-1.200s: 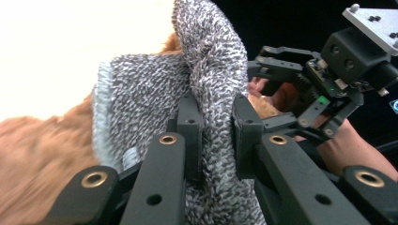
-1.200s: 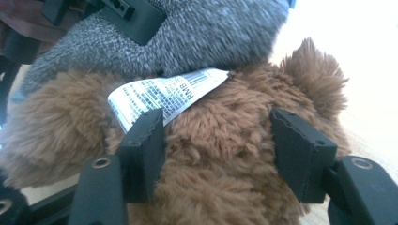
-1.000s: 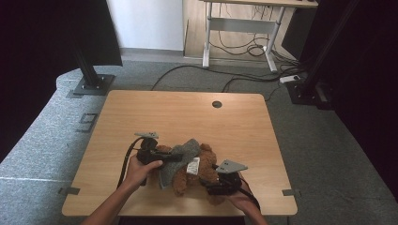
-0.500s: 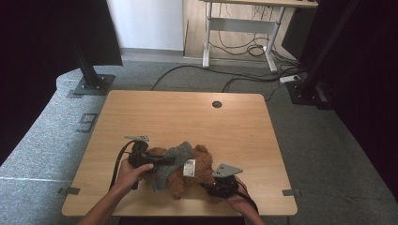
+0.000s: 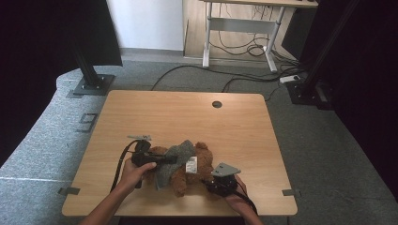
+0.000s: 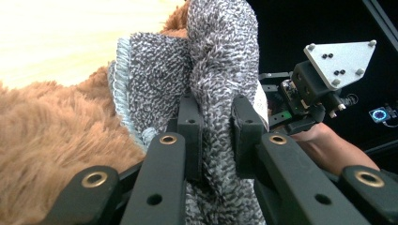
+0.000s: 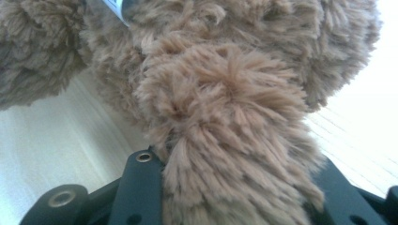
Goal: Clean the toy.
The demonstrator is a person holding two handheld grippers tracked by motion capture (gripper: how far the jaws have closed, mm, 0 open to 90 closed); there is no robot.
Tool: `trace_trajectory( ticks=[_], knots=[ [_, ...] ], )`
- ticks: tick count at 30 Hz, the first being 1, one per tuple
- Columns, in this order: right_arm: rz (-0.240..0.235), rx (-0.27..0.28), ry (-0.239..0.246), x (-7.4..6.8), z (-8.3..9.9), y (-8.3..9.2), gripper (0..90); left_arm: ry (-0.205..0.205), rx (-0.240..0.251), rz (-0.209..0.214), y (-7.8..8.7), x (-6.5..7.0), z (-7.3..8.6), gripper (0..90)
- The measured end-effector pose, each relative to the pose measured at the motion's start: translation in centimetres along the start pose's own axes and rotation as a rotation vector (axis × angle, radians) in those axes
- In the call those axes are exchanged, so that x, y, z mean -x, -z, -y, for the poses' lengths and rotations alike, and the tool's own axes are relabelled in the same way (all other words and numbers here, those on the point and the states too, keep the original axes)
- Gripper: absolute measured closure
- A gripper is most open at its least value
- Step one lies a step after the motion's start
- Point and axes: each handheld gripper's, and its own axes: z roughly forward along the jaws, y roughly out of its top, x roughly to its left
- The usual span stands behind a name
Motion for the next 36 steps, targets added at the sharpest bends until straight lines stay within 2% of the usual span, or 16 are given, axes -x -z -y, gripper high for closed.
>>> trace_trajectory(
  ticks=[6, 15, 29, 32, 36],
  knots=[
    [0.009, 0.001, -0.002, 0.3, 0.0, -0.1, 61.0, -0.004, 0.005, -0.013, -0.3, 0.0, -0.3, 77.0],
    [0.045, 0.007, -0.004, 0.7, -0.1, -0.3, 61.6, -0.031, 0.011, -0.049, -1.0, -0.1, -0.7, 77.2],
    [0.106, 0.021, -0.025, 2.1, -0.3, -1.0, 62.1, -0.067, 0.026, -0.082, -2.4, -1.2, -2.4, 77.7],
    [0.128, 0.025, -0.03, 2.5, -0.5, -1.3, 62.4, -0.067, 0.029, -0.091, -2.8, -1.7, -3.0, 77.7],
    [0.143, 0.029, -0.05, 3.1, -0.7, -1.8, 63.1, -0.03, 0.015, -0.078, -3.0, -2.0, -4.4, 77.5]
  ],
)
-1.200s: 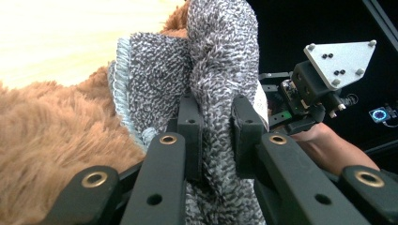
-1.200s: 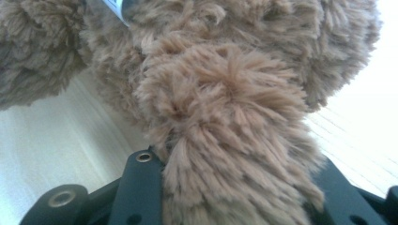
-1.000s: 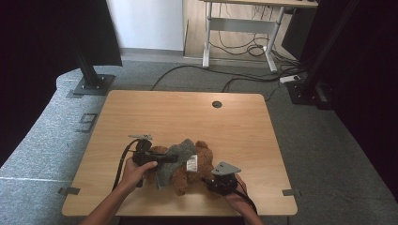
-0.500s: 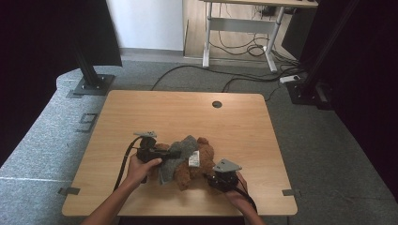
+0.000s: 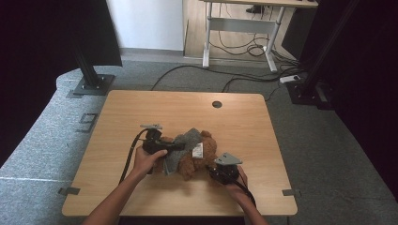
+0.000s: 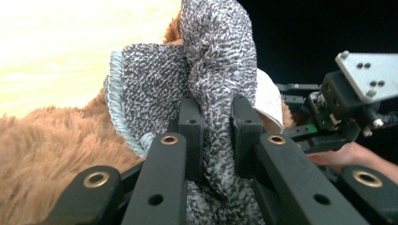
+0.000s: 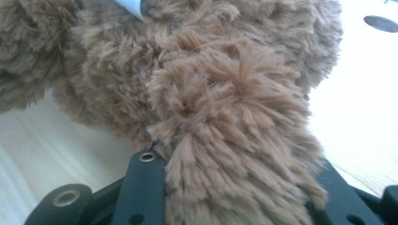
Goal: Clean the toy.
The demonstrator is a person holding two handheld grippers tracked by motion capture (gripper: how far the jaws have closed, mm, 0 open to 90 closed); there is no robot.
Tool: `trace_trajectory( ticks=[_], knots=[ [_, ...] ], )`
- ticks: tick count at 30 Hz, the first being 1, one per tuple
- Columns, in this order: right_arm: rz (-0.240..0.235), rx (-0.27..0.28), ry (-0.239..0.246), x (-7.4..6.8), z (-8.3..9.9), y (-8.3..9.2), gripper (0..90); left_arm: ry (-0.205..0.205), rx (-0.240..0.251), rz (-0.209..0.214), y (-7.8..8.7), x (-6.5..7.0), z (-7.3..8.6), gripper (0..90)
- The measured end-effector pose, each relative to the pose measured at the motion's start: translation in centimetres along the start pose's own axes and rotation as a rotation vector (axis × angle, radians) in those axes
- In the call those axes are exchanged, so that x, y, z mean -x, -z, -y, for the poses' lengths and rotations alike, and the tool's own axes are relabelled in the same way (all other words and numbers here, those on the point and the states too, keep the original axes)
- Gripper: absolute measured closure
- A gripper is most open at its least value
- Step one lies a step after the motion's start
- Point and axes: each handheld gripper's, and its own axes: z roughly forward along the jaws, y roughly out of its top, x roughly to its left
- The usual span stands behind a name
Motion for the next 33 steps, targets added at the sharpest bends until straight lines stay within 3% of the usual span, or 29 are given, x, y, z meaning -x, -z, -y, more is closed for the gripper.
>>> trace_trajectory(
  ticks=[2, 4, 8, 12, 17, 21, 26, 30, 33],
  knots=[
    [0.002, 0.005, 0.002, 0.0, 0.0, -0.1, 63.4, -0.006, 0.001, 0.008, 0.0, 0.7, -0.8, 77.2],
    [0.003, 0.007, 0.009, -0.1, 0.0, 0.0, 63.6, -0.044, -0.018, 0.01, -0.4, 2.0, -1.5, 77.1],
    [0.0, 0.008, 0.007, -0.1, 0.1, 0.1, 63.5, -0.103, -0.065, 0.011, -2.2, 4.6, -2.8, 76.9],
    [-0.003, 0.009, 0.012, -0.2, 0.1, 0.1, 63.5, -0.131, -0.087, 0.024, -4.2, 6.2, -3.9, 76.9],
    [-0.006, 0.012, 0.005, -0.2, 0.1, 0.1, 63.4, -0.161, -0.143, -0.056, -7.2, 7.0, -4.7, 76.9],
    [-0.003, 0.014, -0.001, -0.2, 0.2, 0.2, 63.5, -0.163, -0.162, -0.116, -8.2, 6.7, -4.7, 77.1],
    [0.004, 0.019, 0.005, -0.3, 0.3, 0.2, 63.6, -0.153, -0.13, -0.157, -6.6, 5.9, -4.8, 77.7],
    [0.007, 0.019, 0.01, -0.4, 0.4, 0.2, 63.8, -0.139, -0.108, -0.205, -3.9, 4.6, -4.3, 77.7],
    [0.008, 0.02, 0.016, -0.5, 0.5, 0.3, 64.0, -0.094, -0.086, -0.228, -1.4, 3.1, -3.5, 77.8]
  ],
)
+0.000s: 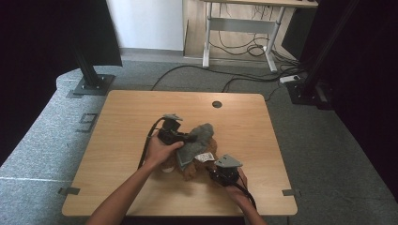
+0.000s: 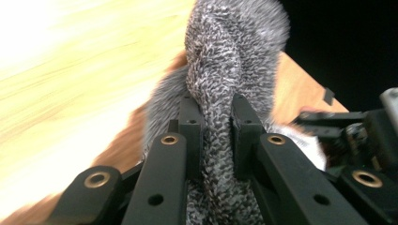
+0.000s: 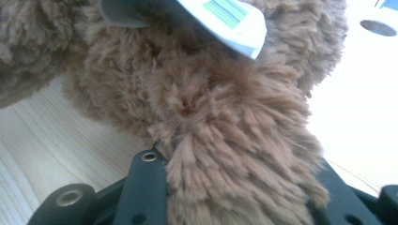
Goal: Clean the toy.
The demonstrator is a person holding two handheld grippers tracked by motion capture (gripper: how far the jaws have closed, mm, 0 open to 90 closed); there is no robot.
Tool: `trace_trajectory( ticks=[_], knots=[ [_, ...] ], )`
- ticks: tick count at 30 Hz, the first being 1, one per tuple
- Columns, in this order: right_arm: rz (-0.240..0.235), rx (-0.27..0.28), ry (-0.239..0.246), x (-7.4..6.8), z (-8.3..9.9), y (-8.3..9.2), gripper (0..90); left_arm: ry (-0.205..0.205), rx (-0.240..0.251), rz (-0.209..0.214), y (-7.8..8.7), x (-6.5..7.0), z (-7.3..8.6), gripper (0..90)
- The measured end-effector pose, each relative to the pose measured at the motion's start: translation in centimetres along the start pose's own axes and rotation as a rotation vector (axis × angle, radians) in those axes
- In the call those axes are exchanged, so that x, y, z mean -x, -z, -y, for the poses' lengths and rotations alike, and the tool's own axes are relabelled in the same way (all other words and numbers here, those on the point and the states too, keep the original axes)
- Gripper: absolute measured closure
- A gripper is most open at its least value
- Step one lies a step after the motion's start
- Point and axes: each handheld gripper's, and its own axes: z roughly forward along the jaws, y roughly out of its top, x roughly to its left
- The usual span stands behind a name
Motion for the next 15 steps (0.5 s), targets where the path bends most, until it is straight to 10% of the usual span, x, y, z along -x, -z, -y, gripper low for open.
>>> trace_trajectory(
  ticks=[15],
  knots=[
    [0.004, 0.004, -0.009, -0.3, 0.3, 0.2, 64.6, 0.156, 0.118, -0.027, 8.7, -6.5, 6.3, 77.6]
  ],
)
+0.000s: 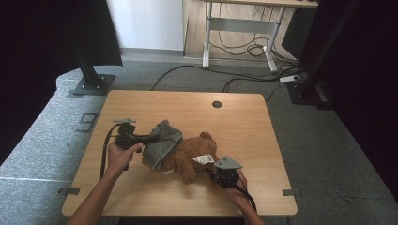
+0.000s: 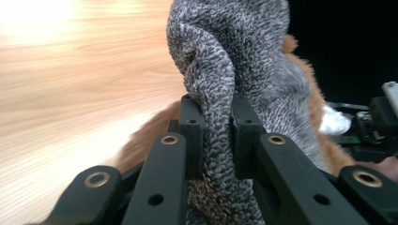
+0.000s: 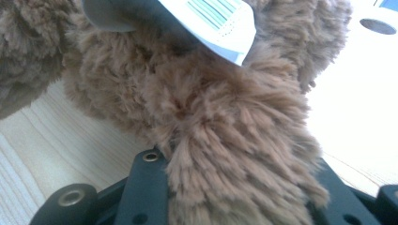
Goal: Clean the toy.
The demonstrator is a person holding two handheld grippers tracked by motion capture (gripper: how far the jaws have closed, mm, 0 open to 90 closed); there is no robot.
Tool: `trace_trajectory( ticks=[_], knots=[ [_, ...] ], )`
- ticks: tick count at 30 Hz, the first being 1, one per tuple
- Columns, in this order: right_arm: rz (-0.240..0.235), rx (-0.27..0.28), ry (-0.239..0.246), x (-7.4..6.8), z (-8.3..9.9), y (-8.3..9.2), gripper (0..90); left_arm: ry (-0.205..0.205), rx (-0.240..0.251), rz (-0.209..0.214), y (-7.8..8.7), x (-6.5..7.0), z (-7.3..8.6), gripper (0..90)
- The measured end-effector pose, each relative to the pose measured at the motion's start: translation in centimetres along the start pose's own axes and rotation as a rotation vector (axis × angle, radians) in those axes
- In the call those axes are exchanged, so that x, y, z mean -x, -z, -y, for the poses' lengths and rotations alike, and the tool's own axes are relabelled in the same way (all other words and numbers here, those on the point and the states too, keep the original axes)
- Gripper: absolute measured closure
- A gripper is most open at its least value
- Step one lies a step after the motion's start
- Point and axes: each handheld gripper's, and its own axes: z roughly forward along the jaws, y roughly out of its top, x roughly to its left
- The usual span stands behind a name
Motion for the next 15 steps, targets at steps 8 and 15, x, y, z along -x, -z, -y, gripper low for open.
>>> trace_trajectory(
  ticks=[8, 15],
  knots=[
    [0.002, 0.003, 0.001, 0.0, 0.0, 0.0, 64.7, 0.084, -0.024, -0.014, 0.5, -3.0, 2.7, 77.3],
    [0.002, 0.006, 0.001, -0.2, 0.2, 0.1, 64.7, 0.125, -0.09, -0.029, -0.5, -4.6, 4.3, 77.0]
  ],
)
